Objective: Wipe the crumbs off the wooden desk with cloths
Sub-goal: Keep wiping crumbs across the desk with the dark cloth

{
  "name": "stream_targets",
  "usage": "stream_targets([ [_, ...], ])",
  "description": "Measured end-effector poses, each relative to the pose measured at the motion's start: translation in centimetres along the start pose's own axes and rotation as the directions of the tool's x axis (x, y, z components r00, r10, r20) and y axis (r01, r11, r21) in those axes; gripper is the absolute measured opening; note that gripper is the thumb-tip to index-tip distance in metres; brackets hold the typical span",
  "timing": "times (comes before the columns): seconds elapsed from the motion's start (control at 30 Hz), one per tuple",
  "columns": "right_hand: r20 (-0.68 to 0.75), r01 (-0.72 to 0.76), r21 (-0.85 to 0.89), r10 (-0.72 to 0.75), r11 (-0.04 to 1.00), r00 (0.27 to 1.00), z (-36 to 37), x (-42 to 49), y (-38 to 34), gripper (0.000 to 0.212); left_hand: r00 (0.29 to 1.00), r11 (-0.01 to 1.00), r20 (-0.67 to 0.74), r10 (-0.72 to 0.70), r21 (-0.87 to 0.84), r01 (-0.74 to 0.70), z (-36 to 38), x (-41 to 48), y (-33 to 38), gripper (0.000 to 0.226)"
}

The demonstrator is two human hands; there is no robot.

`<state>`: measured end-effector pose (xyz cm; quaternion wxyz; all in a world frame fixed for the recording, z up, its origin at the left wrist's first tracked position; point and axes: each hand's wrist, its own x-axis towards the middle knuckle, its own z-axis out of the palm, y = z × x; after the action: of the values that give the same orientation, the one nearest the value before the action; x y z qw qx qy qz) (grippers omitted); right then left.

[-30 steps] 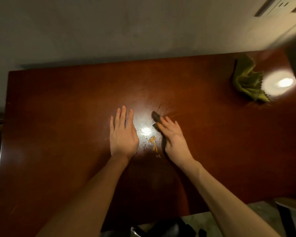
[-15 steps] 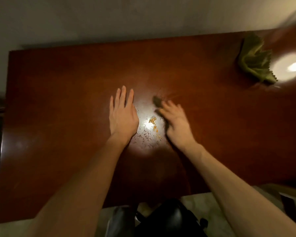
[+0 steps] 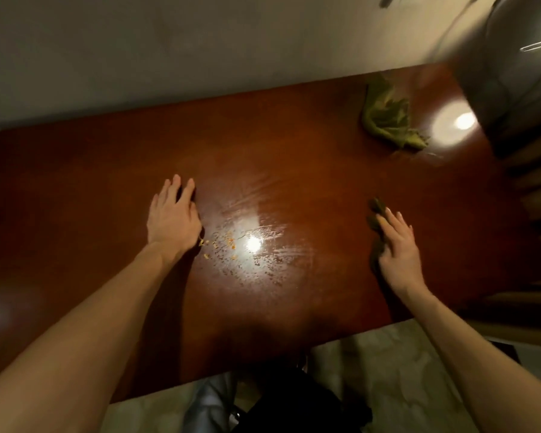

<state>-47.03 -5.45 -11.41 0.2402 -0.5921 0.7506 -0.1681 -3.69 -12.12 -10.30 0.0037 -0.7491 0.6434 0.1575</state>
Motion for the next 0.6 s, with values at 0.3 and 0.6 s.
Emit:
stream_targets([
  [0.3, 0.036, 0.202, -0.008, -0.201, 0.979, 0.979, 10.4, -5.2, -13.7, 0.089, 0.996, 0.999, 0.076, -0.042, -0.019, 0.043, -0.7, 0.9, 0.6, 0.065],
  [0.6, 0.103, 0.315, -0.01, -0.312, 0.949, 0.944, 9.1, -3.3, -11.9, 0.073, 0.94, 0.952, 0.235, 0.246, 0.126, -0.28, -3.4, 2.0, 5.6, 0.068],
])
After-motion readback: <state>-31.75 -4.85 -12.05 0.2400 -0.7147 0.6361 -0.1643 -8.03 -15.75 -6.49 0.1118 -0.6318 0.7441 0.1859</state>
